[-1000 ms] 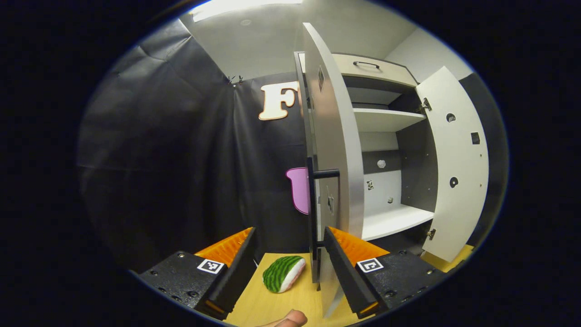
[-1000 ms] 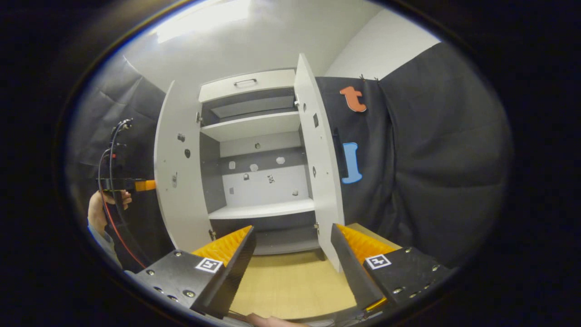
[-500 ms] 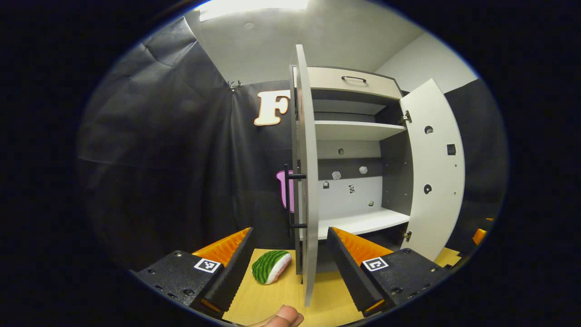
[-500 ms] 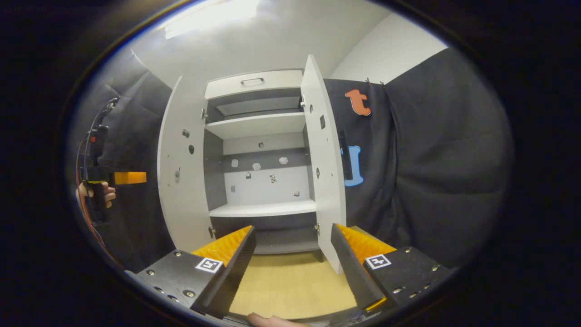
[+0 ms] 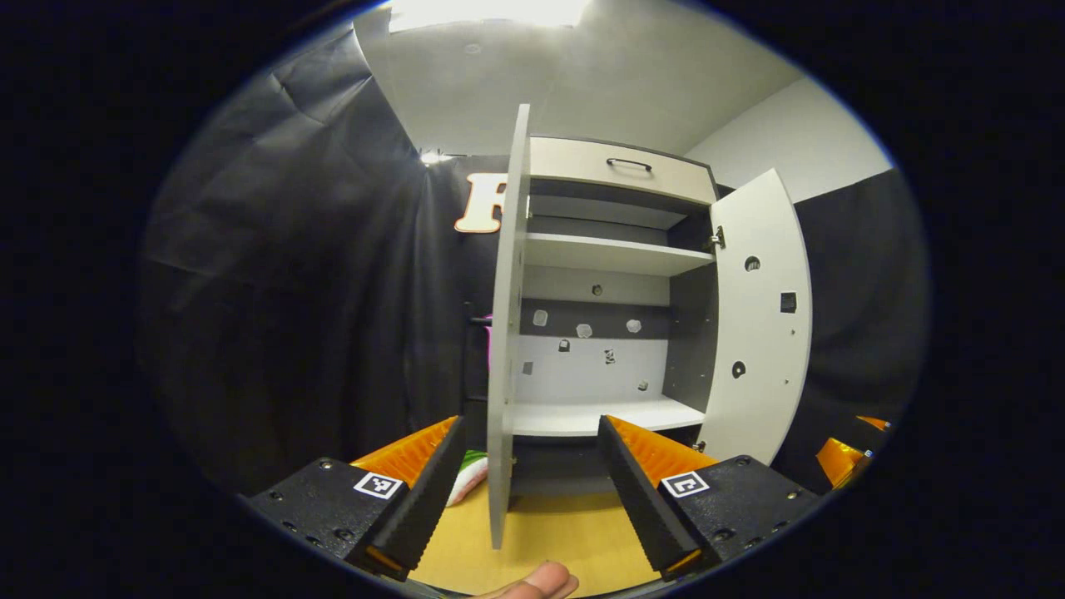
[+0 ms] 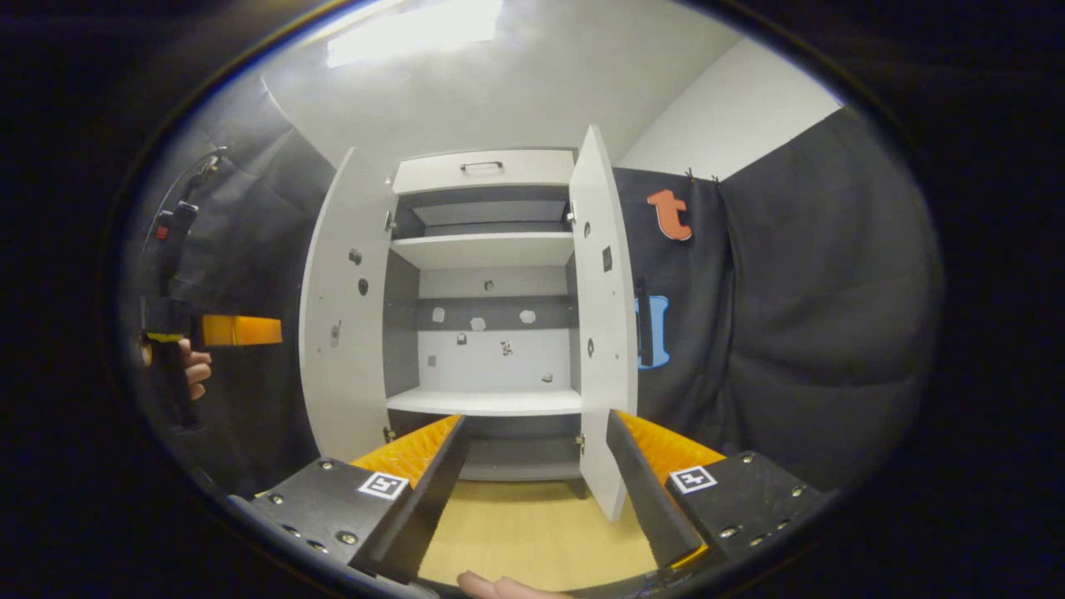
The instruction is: Open the right door of the double-door shoe cabinet with the right hand, and open the left door with the left hand.
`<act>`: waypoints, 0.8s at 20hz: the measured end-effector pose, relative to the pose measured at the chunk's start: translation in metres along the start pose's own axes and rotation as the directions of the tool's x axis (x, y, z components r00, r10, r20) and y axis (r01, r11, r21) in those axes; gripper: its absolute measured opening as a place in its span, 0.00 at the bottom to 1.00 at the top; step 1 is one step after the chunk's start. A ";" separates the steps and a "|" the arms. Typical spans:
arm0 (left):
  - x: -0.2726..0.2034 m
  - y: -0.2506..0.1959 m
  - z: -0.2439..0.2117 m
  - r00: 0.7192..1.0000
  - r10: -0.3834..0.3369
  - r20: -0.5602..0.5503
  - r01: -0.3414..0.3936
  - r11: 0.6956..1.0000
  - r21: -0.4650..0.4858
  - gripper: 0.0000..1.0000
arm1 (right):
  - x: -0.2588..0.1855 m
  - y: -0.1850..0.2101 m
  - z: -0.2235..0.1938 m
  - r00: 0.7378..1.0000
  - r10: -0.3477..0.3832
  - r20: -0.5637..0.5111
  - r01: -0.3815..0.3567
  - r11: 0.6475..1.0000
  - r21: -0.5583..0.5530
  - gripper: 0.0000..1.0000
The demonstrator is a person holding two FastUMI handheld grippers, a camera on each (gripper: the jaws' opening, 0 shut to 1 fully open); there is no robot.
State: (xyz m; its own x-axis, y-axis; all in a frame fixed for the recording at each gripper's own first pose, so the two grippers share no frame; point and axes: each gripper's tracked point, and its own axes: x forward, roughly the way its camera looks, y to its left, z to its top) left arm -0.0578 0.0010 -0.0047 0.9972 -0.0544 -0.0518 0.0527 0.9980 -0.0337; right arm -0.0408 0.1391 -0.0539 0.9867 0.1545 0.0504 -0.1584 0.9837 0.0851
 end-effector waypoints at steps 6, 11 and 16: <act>-0.015 -0.027 -0.042 1.000 -0.012 0.005 0.012 0.999 0.032 0.96 | -0.006 -0.008 0.014 0.999 -0.016 0.037 0.015 1.000 0.024 0.98; -0.021 -0.028 -0.050 1.000 -0.024 -0.009 0.024 0.998 0.057 0.96 | -0.005 -0.005 0.016 0.999 -0.016 0.037 0.016 1.000 0.009 0.98; -0.028 -0.021 -0.036 0.999 -0.014 0.047 0.012 0.999 0.045 0.96 | -0.009 0.006 0.023 0.998 -0.001 0.059 0.001 1.000 0.001 0.98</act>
State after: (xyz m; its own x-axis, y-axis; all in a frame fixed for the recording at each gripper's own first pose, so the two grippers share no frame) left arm -0.0891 -0.0196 -0.0388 0.9977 -0.0673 -0.0041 0.0674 0.9977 0.0109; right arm -0.0512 0.1413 -0.0313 0.9830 0.1479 0.1085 -0.1575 0.9837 0.0862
